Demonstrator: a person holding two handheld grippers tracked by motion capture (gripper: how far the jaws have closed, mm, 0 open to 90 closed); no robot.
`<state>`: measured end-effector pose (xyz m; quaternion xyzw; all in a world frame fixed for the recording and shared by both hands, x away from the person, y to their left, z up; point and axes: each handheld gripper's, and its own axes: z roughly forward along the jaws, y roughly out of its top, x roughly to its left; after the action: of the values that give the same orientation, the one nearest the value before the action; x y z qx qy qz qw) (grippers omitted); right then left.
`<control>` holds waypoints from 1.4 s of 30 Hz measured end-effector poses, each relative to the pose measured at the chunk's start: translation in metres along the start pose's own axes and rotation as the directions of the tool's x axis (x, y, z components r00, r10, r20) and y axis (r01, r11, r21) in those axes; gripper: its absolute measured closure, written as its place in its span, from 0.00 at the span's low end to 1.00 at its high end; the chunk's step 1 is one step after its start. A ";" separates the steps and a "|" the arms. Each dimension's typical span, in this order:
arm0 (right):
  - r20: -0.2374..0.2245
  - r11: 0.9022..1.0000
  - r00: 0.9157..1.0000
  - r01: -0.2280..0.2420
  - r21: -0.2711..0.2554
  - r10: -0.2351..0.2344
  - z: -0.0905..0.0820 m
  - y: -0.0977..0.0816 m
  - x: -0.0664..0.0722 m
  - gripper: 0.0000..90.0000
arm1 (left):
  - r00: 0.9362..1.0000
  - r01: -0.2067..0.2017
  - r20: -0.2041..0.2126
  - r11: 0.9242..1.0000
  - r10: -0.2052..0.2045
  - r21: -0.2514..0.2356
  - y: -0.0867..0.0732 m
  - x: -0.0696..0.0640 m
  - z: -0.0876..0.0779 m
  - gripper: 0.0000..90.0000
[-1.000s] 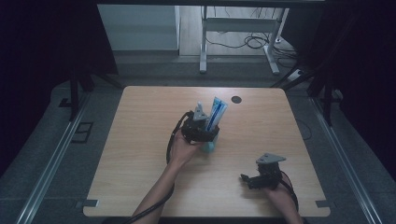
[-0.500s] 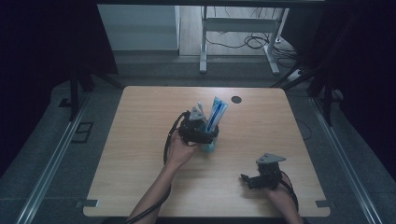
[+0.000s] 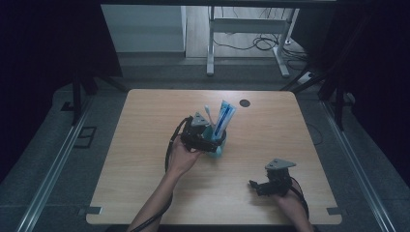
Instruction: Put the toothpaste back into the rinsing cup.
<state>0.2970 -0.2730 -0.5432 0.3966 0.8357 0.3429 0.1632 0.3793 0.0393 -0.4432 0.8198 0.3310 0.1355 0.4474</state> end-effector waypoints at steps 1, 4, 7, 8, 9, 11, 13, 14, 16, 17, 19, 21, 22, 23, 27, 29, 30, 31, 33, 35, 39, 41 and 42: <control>0.000 1.000 1.000 0.000 0.000 0.000 0.000 0.000 0.000 0.01 | 1.000 -0.003 -0.001 1.000 0.003 0.000 0.000 0.000 -0.001 0.07; 0.000 1.000 1.000 0.000 0.000 0.000 0.000 0.000 0.000 0.01 | 1.000 -0.008 -0.005 1.000 0.008 0.012 -0.002 0.000 -0.002 0.06; 0.000 1.000 1.000 0.000 0.000 0.000 0.000 0.000 0.000 0.01 | 1.000 -0.014 -0.012 1.000 0.014 0.017 -0.003 -0.001 -0.004 0.05; 0.000 1.000 1.000 0.000 0.000 0.000 0.000 0.000 0.000 0.01 | 1.000 -0.014 -0.013 1.000 0.014 0.020 -0.004 -0.001 -0.005 0.04; 0.001 1.000 1.000 0.001 0.000 -0.001 0.000 0.000 0.000 0.01 | 1.000 -0.016 -0.014 1.000 0.016 0.022 -0.004 -0.001 -0.005 0.04; 0.000 1.000 1.000 0.000 0.000 0.000 0.000 0.000 0.000 0.01 | 1.000 -0.021 -0.018 0.999 0.021 0.025 -0.006 -0.001 -0.007 0.04; 0.000 1.000 1.000 -0.001 0.000 0.001 0.000 0.000 0.000 0.01 | 0.999 -0.028 -0.020 0.999 0.028 0.027 -0.007 -0.002 -0.009 0.03; 0.000 1.000 1.000 -0.001 0.000 0.001 0.000 0.000 0.000 0.01 | 0.999 -0.029 -0.023 0.999 0.029 0.028 -0.008 -0.002 -0.010 0.03; 0.000 1.000 1.000 0.001 0.000 -0.001 0.000 0.000 0.000 0.01 | 0.999 -0.031 -0.027 0.999 0.032 0.029 -0.009 -0.002 -0.012 0.03; 0.000 1.000 1.000 0.001 0.000 -0.001 0.000 0.000 0.000 0.01 | 0.999 -0.032 -0.028 0.999 0.032 0.028 -0.009 -0.002 -0.013 0.03; 0.000 1.000 1.000 0.001 0.000 -0.001 0.000 0.000 0.000 0.01 | 0.999 -0.034 -0.032 0.999 0.035 0.030 -0.010 -0.002 -0.016 0.03; 0.000 1.000 1.000 0.001 0.000 -0.001 0.000 0.000 0.000 0.01 | 0.999 -0.034 -0.034 0.999 0.035 0.029 -0.012 -0.002 -0.018 0.03; 0.000 1.000 1.000 0.001 0.000 -0.001 0.000 0.000 0.000 0.01 | 0.999 -0.037 -0.036 0.999 0.038 0.030 -0.012 -0.002 -0.020 0.03; 0.000 1.000 1.000 0.001 0.000 -0.001 0.000 0.000 0.000 0.01 | 0.999 -0.036 -0.037 0.999 0.037 0.031 -0.013 -0.003 -0.021 0.03; 0.000 1.000 1.000 0.001 0.000 -0.001 0.000 0.000 0.000 0.01 | 0.998 -0.033 -0.043 0.999 0.035 0.030 -0.017 -0.002 -0.025 0.02; 0.000 1.000 1.000 0.001 0.000 -0.001 0.000 0.000 0.000 0.01 | 0.999 -0.030 -0.043 0.999 0.031 0.028 -0.020 -0.002 -0.028 0.02; 0.000 1.000 1.000 0.000 0.000 0.000 0.000 0.000 0.000 0.01 | 0.999 -0.030 -0.044 0.999 0.032 0.030 -0.021 -0.002 -0.029 0.02; 0.001 1.000 1.000 0.000 0.000 0.000 0.000 0.000 0.000 0.01 | 0.999 -0.029 -0.045 0.999 0.030 0.029 -0.023 -0.001 -0.030 0.02; 0.000 1.000 1.000 0.001 0.000 -0.001 0.000 0.000 0.000 0.01 | 0.998 -0.027 -0.048 0.999 0.028 0.033 -0.026 -0.001 -0.032 0.02; 0.000 1.000 1.000 0.001 0.000 -0.001 0.000 0.000 0.000 0.01 | 0.999 -0.024 -0.046 0.999 0.026 0.040 -0.029 0.000 -0.034 0.02; 0.000 1.000 1.000 0.001 0.000 -0.001 0.000 0.000 0.000 0.01 | 0.998 -0.020 -0.051 0.999 0.022 0.042 -0.035 0.001 -0.038 0.02; 0.000 1.000 1.000 0.000 0.000 0.000 0.000 0.000 0.000 0.01 | 0.998 -0.020 -0.054 0.999 0.022 0.044 -0.038 0.001 -0.041 0.02; 0.000 1.000 1.000 -0.001 0.000 0.001 0.000 0.000 0.000 0.01 | 0.998 -0.018 -0.054 0.999 0.020 0.042 -0.040 0.002 -0.042 0.02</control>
<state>0.2969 -0.2729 -0.5431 0.3969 0.8357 0.3429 0.1628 0.3422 0.0824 -0.4524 0.8280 0.3380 0.1551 0.4195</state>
